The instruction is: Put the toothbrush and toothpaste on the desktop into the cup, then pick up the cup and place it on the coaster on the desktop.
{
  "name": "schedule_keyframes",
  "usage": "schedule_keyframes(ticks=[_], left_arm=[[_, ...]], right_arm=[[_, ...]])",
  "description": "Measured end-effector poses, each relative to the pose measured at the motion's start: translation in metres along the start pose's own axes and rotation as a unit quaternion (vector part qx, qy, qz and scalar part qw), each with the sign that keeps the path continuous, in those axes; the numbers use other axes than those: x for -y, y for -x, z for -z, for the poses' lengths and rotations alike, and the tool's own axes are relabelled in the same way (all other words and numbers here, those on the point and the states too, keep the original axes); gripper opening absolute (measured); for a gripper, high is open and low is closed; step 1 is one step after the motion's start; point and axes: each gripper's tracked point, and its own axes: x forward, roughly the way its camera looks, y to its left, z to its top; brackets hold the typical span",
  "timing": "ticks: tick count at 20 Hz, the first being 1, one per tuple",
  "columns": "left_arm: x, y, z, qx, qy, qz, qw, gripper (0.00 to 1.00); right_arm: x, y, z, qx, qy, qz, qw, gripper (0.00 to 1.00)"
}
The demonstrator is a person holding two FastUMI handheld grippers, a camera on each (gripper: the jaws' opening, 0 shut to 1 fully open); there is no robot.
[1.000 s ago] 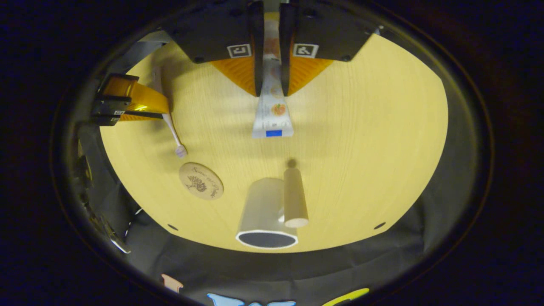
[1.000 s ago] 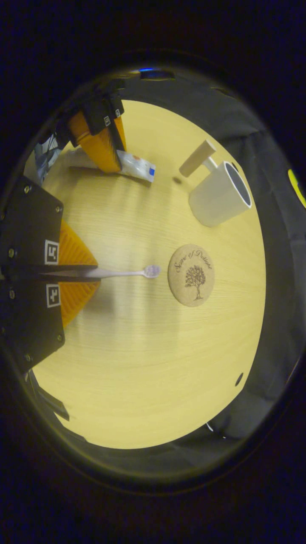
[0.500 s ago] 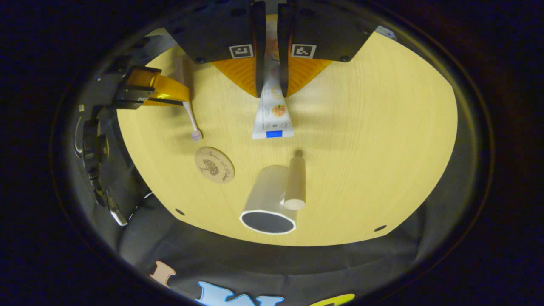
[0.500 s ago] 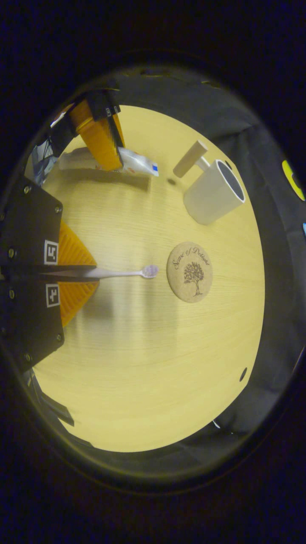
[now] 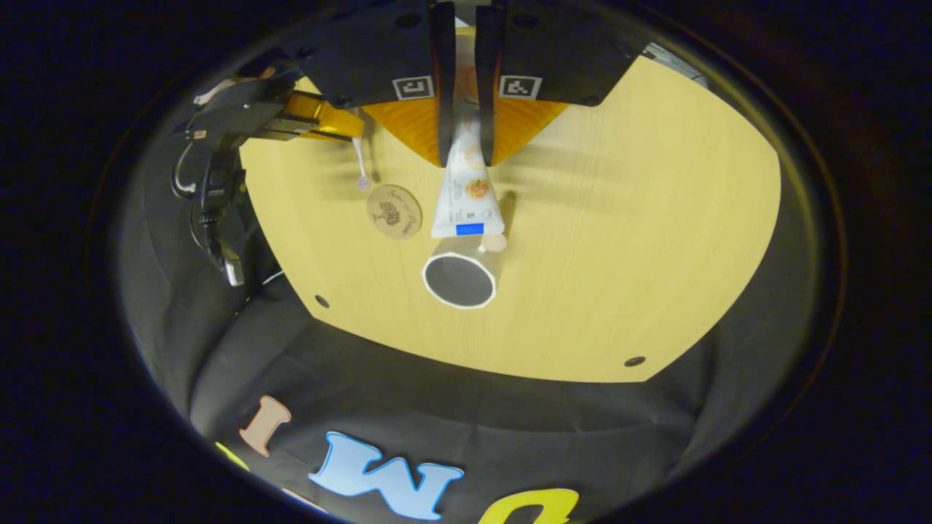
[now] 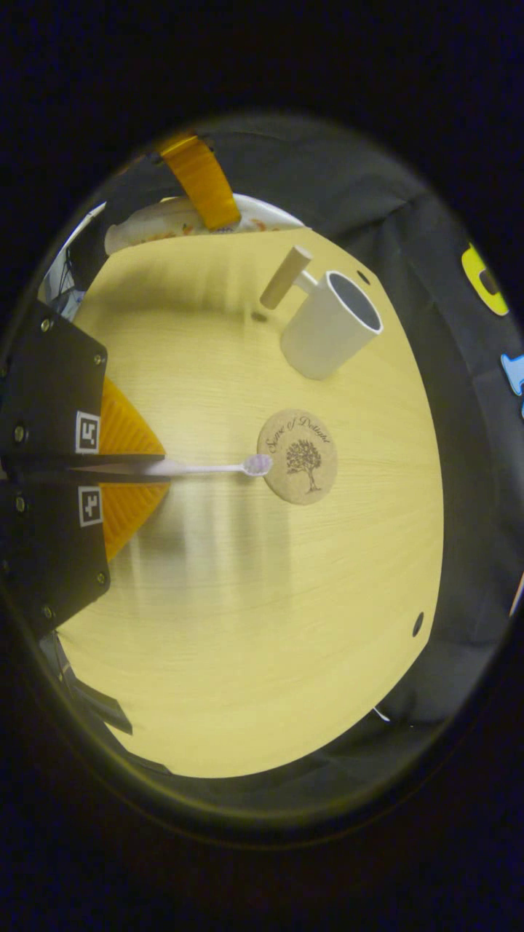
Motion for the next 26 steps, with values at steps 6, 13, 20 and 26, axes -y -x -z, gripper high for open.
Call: schedule_keyframes(ticks=[6, 13, 20, 26], left_arm=[[0.008, -0.004, -0.056, 0.042, 0.002, 0.023, 0.999, 0.18], [-0.003, -0.025, -0.103, 0.068, -0.039, 0.042, 0.996, 0.18], [-0.019, -0.068, -0.137, 0.084, -0.076, 0.054, 0.992, 0.17], [-0.026, -0.104, -0.161, 0.111, -0.115, 0.065, 0.985, 0.18]], right_arm=[[-0.002, 0.006, -0.014, 0.016, -0.02, -0.007, 1.0, 0.02], [0.008, 0.015, -0.03, 0.036, -0.046, 0.002, 0.998, 0.02], [0.026, 0.026, -0.04, 0.05, -0.073, 0.02, 0.996, 0.02], [0.035, 0.033, -0.041, 0.053, -0.087, 0.031, 0.994, 0.02]])
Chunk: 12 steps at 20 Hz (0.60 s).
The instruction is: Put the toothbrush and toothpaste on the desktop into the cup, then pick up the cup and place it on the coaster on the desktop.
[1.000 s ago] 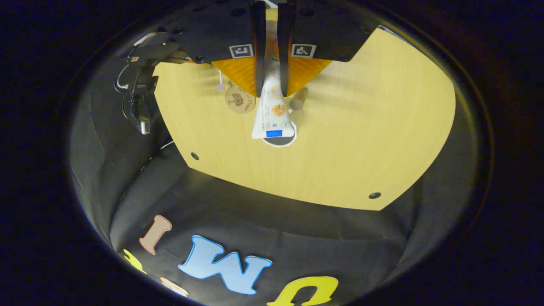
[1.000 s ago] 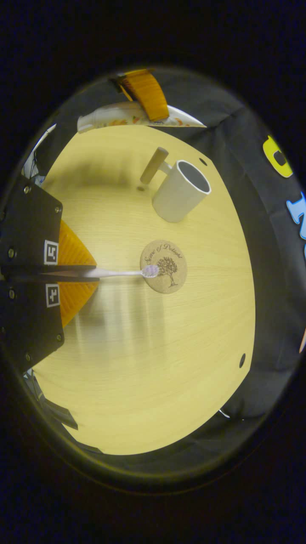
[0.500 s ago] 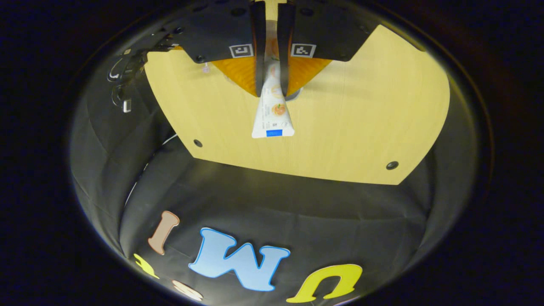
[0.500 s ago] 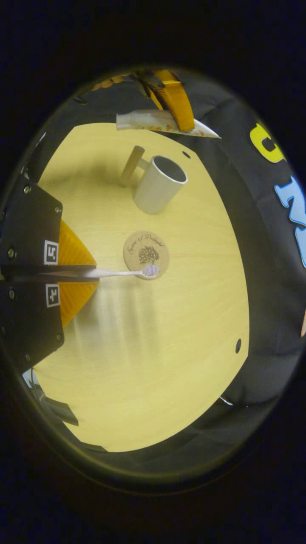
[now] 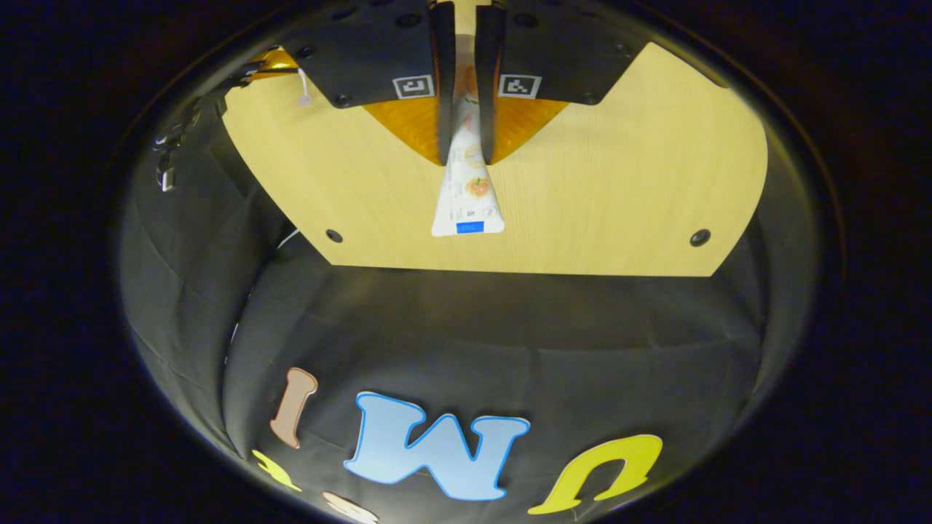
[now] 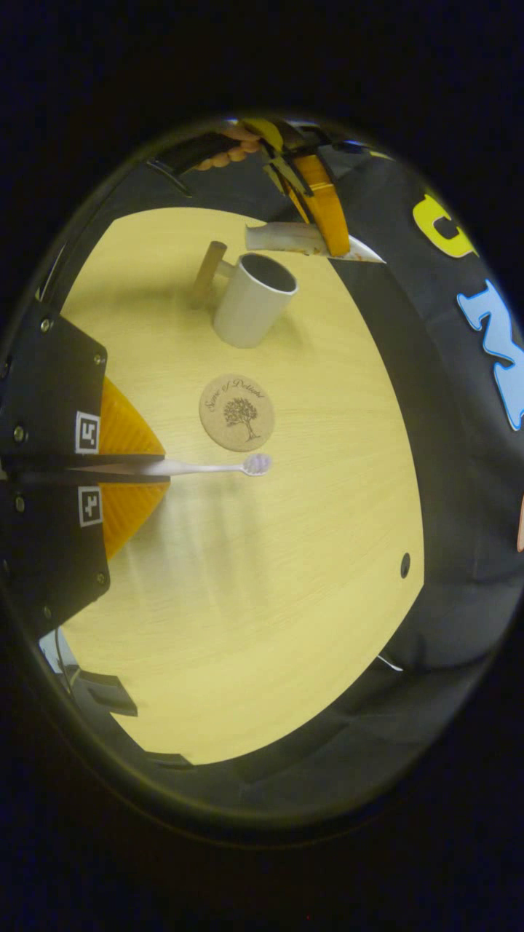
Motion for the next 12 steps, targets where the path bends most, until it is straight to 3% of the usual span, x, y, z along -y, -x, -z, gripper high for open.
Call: schedule_keyframes(ticks=[12], left_arm=[[0.0, -0.027, 0.017, 0.05, -0.026, -0.007, 0.998, 0.17]], right_arm=[[0.019, 0.006, 0.013, -0.011, -0.014, 0.03, 0.999, 0.02]])
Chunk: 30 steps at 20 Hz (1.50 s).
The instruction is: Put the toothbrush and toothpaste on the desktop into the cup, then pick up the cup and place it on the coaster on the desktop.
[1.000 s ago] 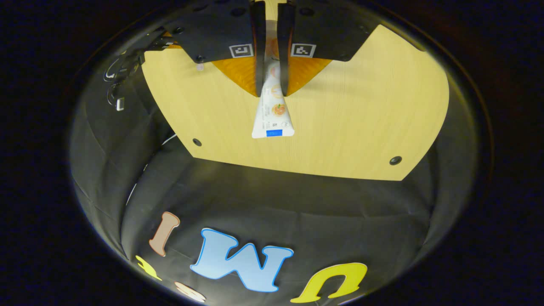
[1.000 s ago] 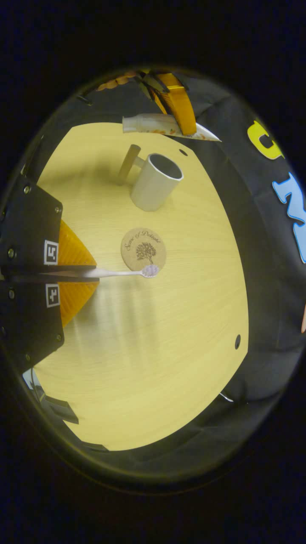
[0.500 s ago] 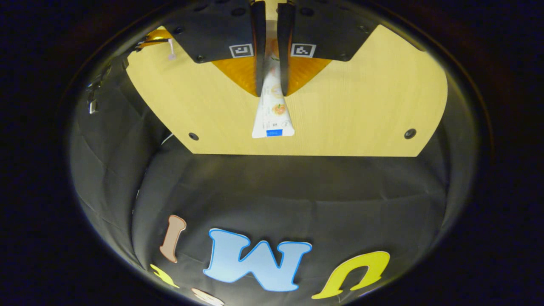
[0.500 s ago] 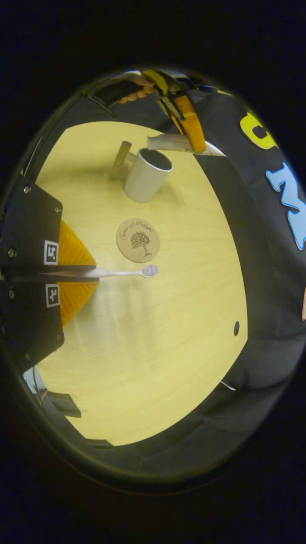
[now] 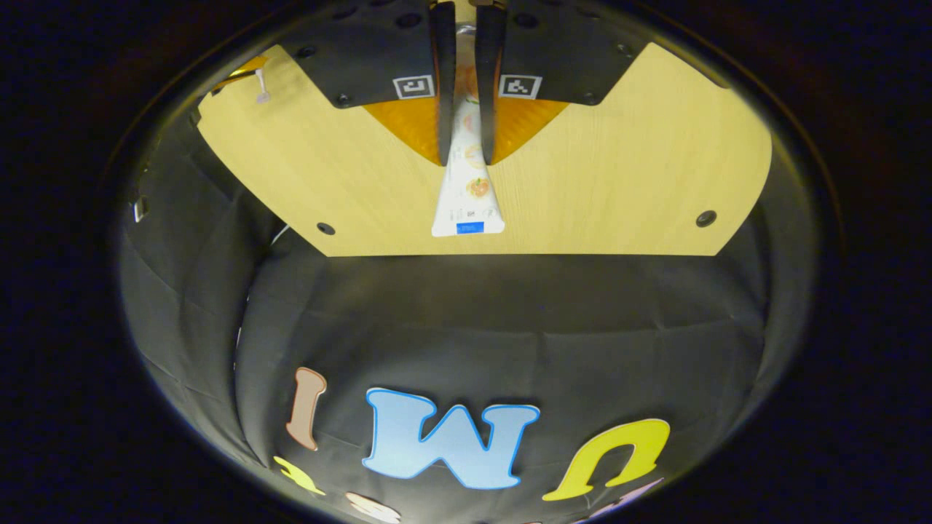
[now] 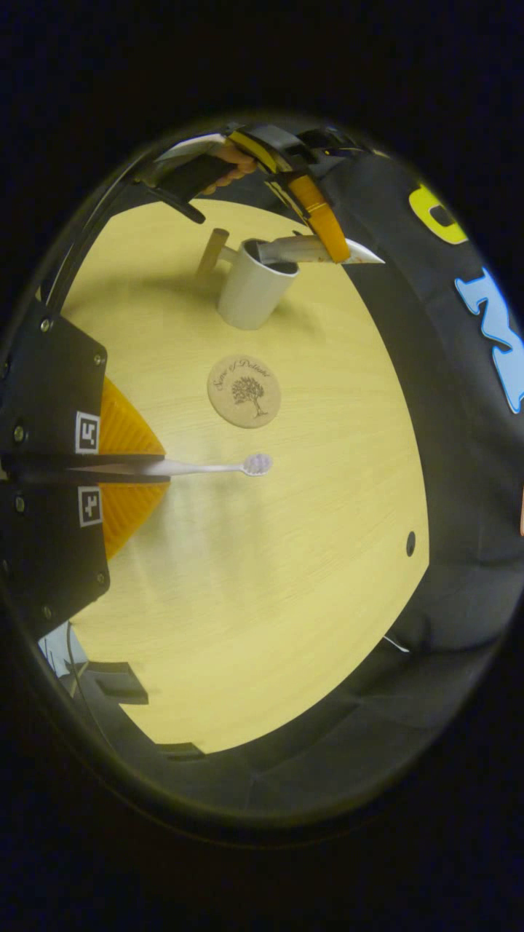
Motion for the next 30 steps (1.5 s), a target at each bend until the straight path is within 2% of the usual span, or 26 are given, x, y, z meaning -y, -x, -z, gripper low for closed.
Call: schedule_keyframes(ticks=[7, 9, 12, 15, 17, 18, 19, 20, 21, 23, 24, 26, 30], left_arm=[[0.003, 0.004, 0.012, 0.027, 0.005, -0.021, 0.999, 0.19], [0.002, 0.007, 0.015, 0.03, 0.005, -0.026, 0.999, 0.26], [0.001, 0.016, 0.019, 0.029, 0.013, -0.026, 0.999, 0.28], [-0.003, 0.019, 0.037, 0.012, 0.026, -0.035, 0.999, 0.39], [-0.004, 0.025, 0.047, 0.004, 0.031, -0.04, 0.999, 0.37], [-0.001, 0.028, 0.048, 0.009, 0.03, -0.033, 0.999, 0.42], [-0.001, 0.029, 0.049, 0.008, 0.027, -0.035, 0.999, 0.36], [-0.002, 0.031, 0.049, 0.008, 0.023, -0.038, 0.999, 0.49], [-0.001, 0.032, 0.048, 0.01, 0.022, -0.039, 0.999, 0.43], [0.001, 0.036, 0.044, 0.015, 0.017, -0.04, 0.999, 0.52], [0.002, 0.038, 0.043, 0.016, 0.015, -0.041, 0.999, 0.68], [0.005, 0.042, 0.044, 0.016, 0.015, -0.036, 0.999, 0.8], [0.003, 0.061, 0.047, 0.016, 0.024, -0.039, 0.999, 0.8]], right_arm=[[0.008, 0.005, 0.014, -0.011, 0.007, 0.011, 1.0, 0.02], [0.007, 0.007, 0.014, -0.009, 0.009, 0.01, 1.0, 0.02], [0.004, 0.008, 0.012, -0.005, 0.01, 0.005, 1.0, 0.02], [0.002, 0.01, 0.011, -0.001, 0.011, 0.001, 1.0, 0.02], [0.001, 0.01, 0.012, -0.001, 0.012, -0.001, 1.0, 0.02], [0.0, 0.01, 0.013, 0.0, 0.012, -0.002, 1.0, 0.02], [0.0, 0.011, 0.014, -0.001, 0.012, -0.002, 1.0, 0.02], [0.0, 0.011, 0.015, -0.001, 0.012, -0.003, 1.0, 0.02], [-0.001, 0.012, 0.016, -0.001, 0.013, -0.004, 1.0, 0.02], [-0.003, 0.013, 0.016, 0.001, 0.015, -0.006, 1.0, 0.02], [-0.006, 0.015, 0.014, 0.002, 0.016, -0.009, 1.0, 0.02], [-0.014, 0.018, 0.008, 0.01, 0.017, -0.017, 1.0, 0.02], [-0.038, 0.022, -0.02, 0.038, 0.02, -0.038, 0.998, 0.02]])
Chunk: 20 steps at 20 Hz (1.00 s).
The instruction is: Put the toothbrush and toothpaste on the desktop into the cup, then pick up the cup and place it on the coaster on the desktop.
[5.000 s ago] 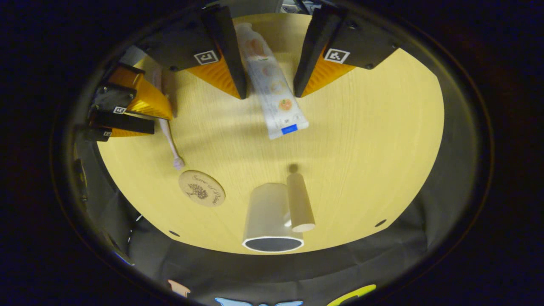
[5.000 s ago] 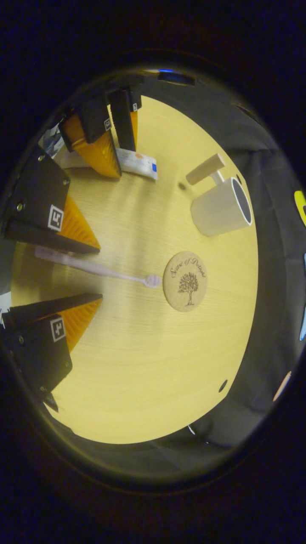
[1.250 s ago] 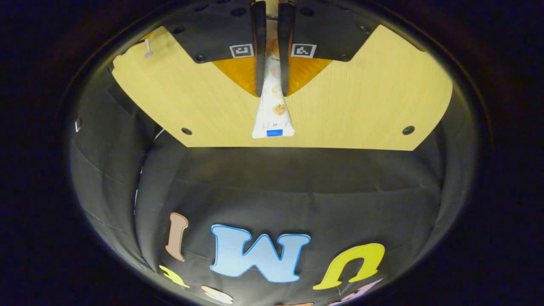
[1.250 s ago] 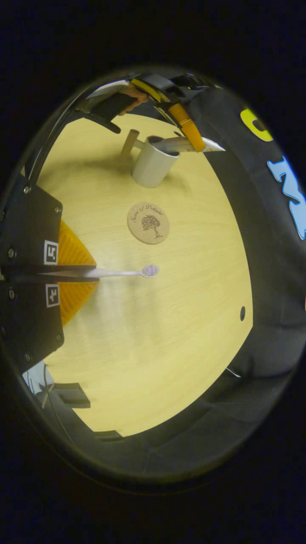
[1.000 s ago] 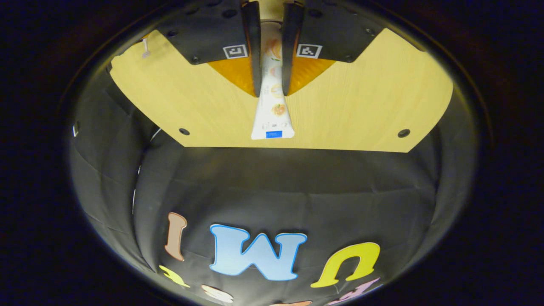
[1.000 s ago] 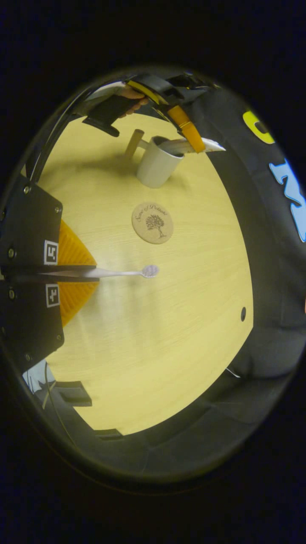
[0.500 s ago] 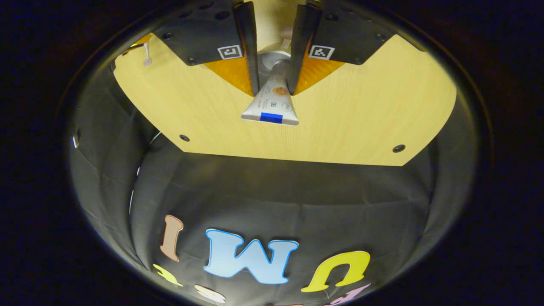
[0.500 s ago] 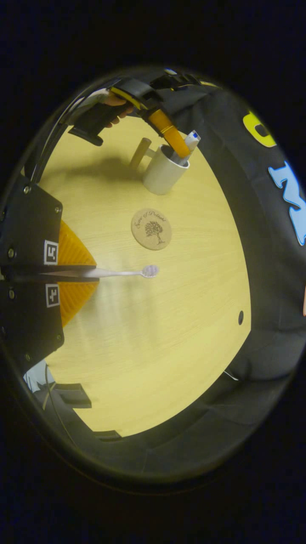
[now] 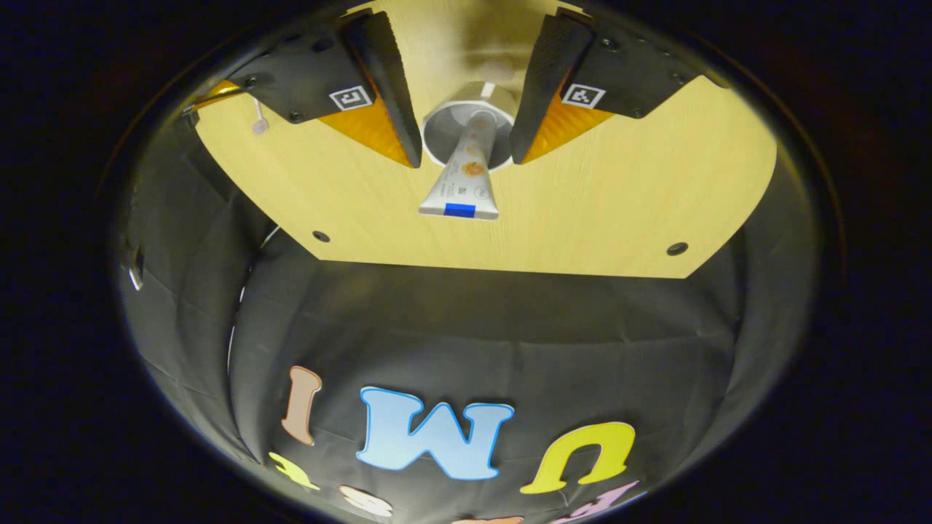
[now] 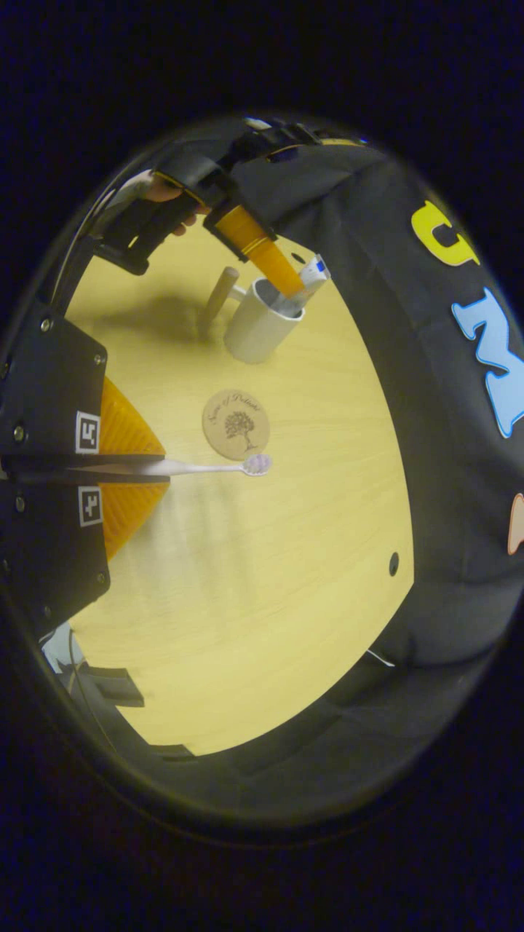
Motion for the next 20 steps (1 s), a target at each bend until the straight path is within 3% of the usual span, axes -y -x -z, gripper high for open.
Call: schedule_keyframes(ticks=[10, 20], left_arm=[[-0.041, 0.045, 0.007, -0.004, -0.003, -0.022, 1.0, 0.78], [-0.088, 0.079, 0.007, -0.013, -0.015, -0.039, 0.999, 0.78]], right_arm=[[-0.084, -0.016, -0.087, 0.068, -0.012, -0.067, 0.995, 0.02], [-0.154, -0.042, -0.151, 0.108, -0.08, -0.108, 0.985, 0.02]])
